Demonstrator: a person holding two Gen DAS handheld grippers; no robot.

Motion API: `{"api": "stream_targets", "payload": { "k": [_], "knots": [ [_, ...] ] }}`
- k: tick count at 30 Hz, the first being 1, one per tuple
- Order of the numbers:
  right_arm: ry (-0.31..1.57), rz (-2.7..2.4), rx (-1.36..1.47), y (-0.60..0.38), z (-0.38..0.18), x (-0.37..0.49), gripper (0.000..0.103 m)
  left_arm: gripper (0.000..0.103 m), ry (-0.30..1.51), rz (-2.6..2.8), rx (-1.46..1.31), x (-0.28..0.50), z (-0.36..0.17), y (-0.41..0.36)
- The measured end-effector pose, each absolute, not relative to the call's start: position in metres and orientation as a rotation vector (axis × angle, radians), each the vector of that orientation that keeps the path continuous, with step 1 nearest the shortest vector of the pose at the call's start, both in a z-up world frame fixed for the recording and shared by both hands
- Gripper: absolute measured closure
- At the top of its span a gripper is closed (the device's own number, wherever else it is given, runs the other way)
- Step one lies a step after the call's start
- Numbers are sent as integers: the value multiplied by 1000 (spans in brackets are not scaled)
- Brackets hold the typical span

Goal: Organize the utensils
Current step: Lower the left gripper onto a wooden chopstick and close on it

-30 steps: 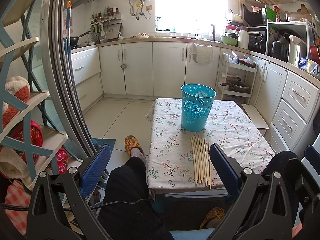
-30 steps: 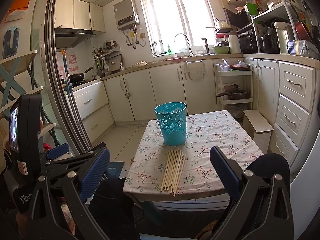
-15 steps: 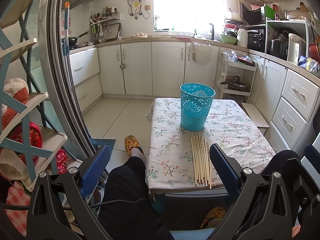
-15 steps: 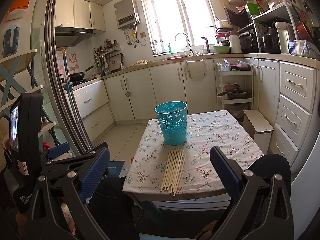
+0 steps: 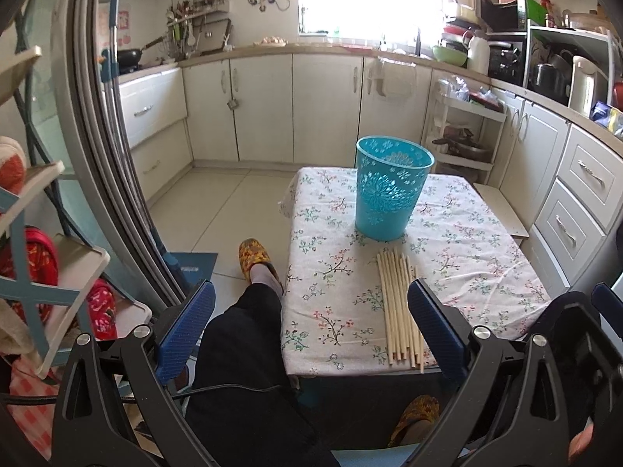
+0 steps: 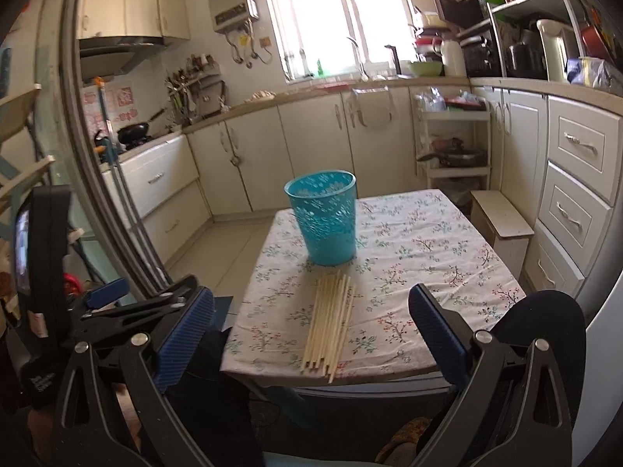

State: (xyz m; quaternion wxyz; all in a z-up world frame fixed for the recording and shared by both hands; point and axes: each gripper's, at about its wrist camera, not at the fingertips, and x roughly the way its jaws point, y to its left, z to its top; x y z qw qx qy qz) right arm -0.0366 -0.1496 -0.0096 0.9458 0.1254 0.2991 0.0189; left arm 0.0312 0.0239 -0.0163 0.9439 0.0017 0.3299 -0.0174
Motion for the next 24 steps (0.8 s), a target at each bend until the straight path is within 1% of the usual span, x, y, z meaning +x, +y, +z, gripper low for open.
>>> {"api": "stream_targets", "payload": {
  "k": [4,5,6,7,9,10,12,13,14,15,16,18,22,24],
  "knots": [
    [702,27,272,-162,-41,8,7,8,716,-23,-7,60,-31,26],
    [732,29,275,-164,-53,21,10,8,729,-21,-8,68,-36,26],
    [755,35,276,-166,-63,30,21,8,746,-19,-7,76,-42,26],
    [786,43,273,-166,-75,42,27,8,763,-17,-7,84,-49,25],
    [849,54,272,-168,-100,66,44,8,789,-10,-3,96,-59,23],
    [873,57,268,-168,-112,77,48,8,803,-6,4,103,-65,21],
    [928,54,261,-169,-134,97,60,8,824,-4,14,114,-75,18],
    [954,54,265,-170,-145,106,62,8,837,-5,19,121,-81,16],
    [983,54,273,-171,-156,114,68,8,850,-5,23,128,-85,14],
    [1003,57,282,-172,-163,119,72,8,864,-7,27,134,-89,11],
    [1021,61,294,-172,-170,124,72,8,873,-9,30,139,-94,8],
    [1043,64,293,-170,-178,129,77,8,895,-13,38,150,-103,2],
    [1084,58,244,-165,-191,132,82,8,938,-26,49,168,-120,-9],
    [1082,58,214,-164,-191,133,87,8,956,-36,51,178,-129,-13]
  ]
}}
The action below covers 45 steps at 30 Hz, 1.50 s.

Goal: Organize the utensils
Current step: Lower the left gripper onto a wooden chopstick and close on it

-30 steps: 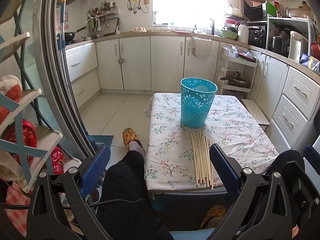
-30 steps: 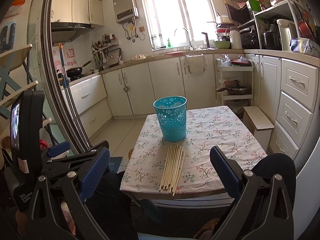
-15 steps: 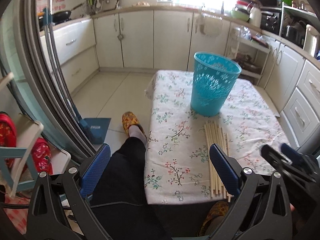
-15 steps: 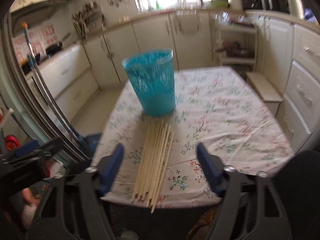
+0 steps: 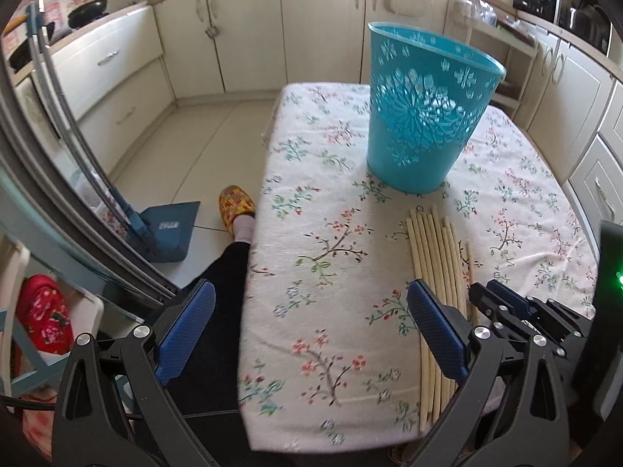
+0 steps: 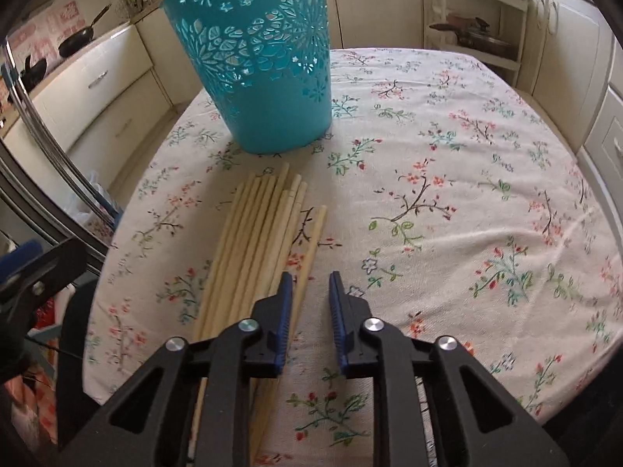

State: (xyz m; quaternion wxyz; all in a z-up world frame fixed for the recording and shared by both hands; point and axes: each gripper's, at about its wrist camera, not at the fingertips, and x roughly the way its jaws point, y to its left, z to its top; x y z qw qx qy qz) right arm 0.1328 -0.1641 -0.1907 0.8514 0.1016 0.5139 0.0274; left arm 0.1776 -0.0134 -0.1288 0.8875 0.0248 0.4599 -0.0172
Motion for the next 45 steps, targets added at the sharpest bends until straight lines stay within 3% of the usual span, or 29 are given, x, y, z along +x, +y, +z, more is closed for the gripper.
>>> {"api": "stream_targets", "payload": {
  "k": [3,11,22,31,36,40,41,43,44,45],
  "knots": [
    [1085,67,182,-166,-192,140,94,8,982,-49,59,192,-142,-22],
    [1111,143,-7,-167,-194,168,94,8,1055,-79,75,229,-174,-47],
    [1095,149,112,-185,-197,165,93,8,1075,-90,89,248,-192,-63],
    [1099,163,140,-188,-197,163,90,9,1085,-83,67,246,-191,-57],
    [1097,169,138,-187,-197,162,80,12,1086,-71,93,245,-196,-56],
    [1091,167,119,-185,-197,161,80,15,1071,-75,98,247,-196,-59],
    [1090,166,118,-185,-197,160,80,21,1062,-81,98,246,-195,-61],
    [1083,161,107,-184,-198,161,81,50,1041,-107,103,245,-191,-65],
    [1080,158,104,-184,-198,161,82,79,1042,-135,112,245,-189,-68],
    [1079,156,104,-183,-198,160,82,97,1056,-164,119,244,-188,-71]
  ]
}}
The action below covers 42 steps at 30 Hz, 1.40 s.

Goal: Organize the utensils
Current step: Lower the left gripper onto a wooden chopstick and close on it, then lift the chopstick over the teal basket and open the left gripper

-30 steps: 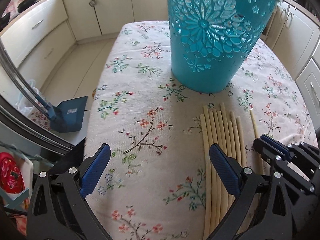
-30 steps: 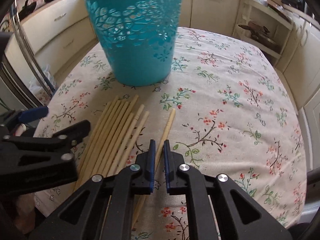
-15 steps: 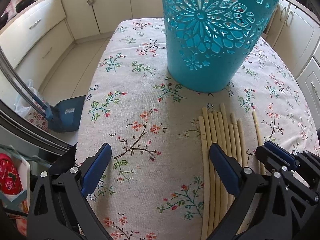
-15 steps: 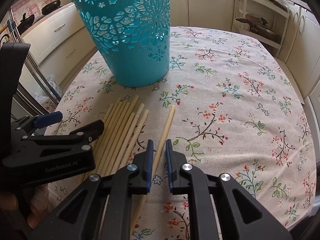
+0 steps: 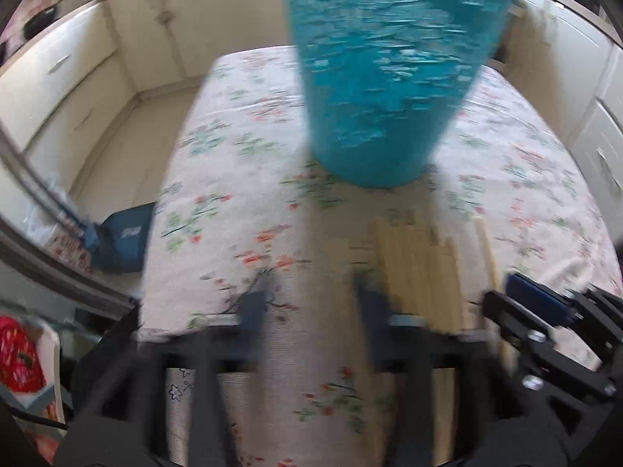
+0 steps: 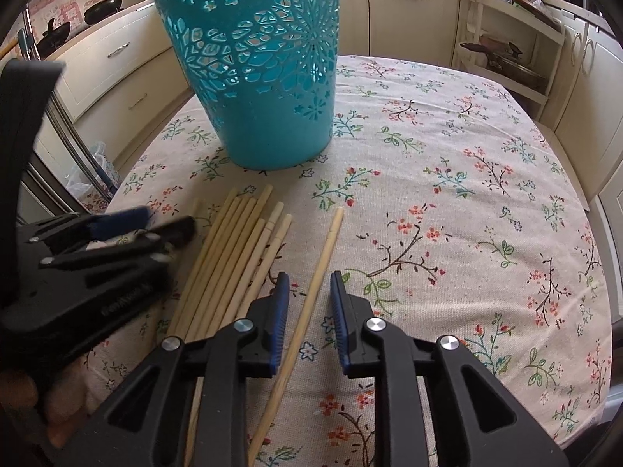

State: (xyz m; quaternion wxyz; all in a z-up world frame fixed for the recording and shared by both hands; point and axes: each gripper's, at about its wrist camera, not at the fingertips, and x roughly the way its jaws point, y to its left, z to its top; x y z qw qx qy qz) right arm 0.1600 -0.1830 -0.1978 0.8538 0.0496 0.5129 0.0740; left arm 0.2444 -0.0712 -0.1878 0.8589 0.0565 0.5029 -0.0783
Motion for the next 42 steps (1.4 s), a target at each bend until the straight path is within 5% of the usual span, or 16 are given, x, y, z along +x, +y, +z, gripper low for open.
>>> {"api": "stream_targets", "payload": {
  "k": [6,16,22,29,42],
  "knots": [
    [1084,159,152,-191,-198,161,82,98,1025,-297,-33,237,-129,-53],
    [1089,169,202,-197,-198,165,81,98,487,-322,-152,267,57,-51],
    [1079,174,203,-197,-199,164,80,98,267,-161,-115,313,65,-84],
    [1080,178,213,-199,-199,165,80,95,468,-92,20,368,8,-111],
    [1094,150,180,-200,-196,157,77,22,481,-55,-28,271,-30,-29]
  ]
}}
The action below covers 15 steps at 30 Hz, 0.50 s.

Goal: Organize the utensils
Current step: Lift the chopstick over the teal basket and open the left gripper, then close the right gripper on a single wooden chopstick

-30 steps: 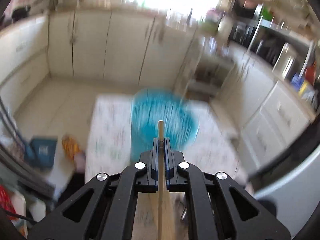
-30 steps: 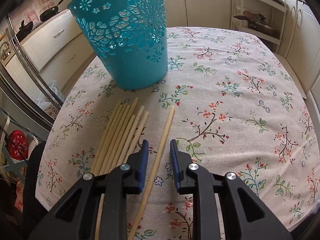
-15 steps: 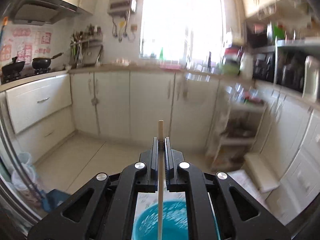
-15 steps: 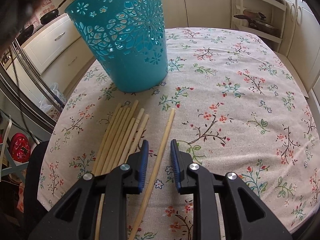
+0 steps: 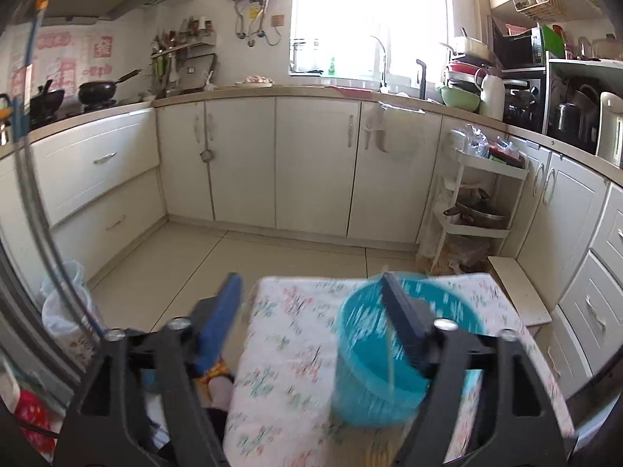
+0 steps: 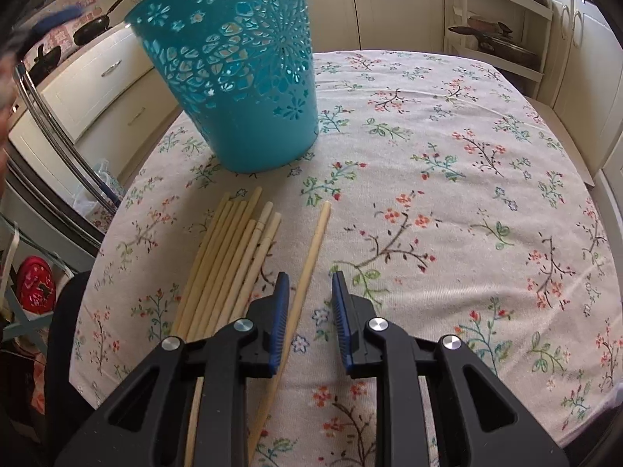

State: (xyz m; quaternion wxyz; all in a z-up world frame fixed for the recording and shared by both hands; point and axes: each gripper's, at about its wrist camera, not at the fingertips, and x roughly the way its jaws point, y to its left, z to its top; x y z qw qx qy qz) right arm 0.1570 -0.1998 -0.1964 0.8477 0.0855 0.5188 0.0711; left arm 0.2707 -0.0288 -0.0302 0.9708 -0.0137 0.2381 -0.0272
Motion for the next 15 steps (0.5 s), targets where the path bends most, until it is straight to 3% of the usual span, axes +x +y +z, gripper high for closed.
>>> {"api": "stream_targets", "payload": {
  "k": [2,5,8,15],
  "knots": [
    [1084,136,132,-194,-196,151,76,15,504,-41,-15,247,-49,-19],
    [1065,120,36,-182,-196,147,76,14,594,-41,39,230,-87,-14],
    [1068,139,38,-180,-196,151,93,14,726,-40,73,235,-137,-13],
    [1086,131,31,-183,-195,149,94,14,915,-42,93,259,-197,-19]
  ]
}}
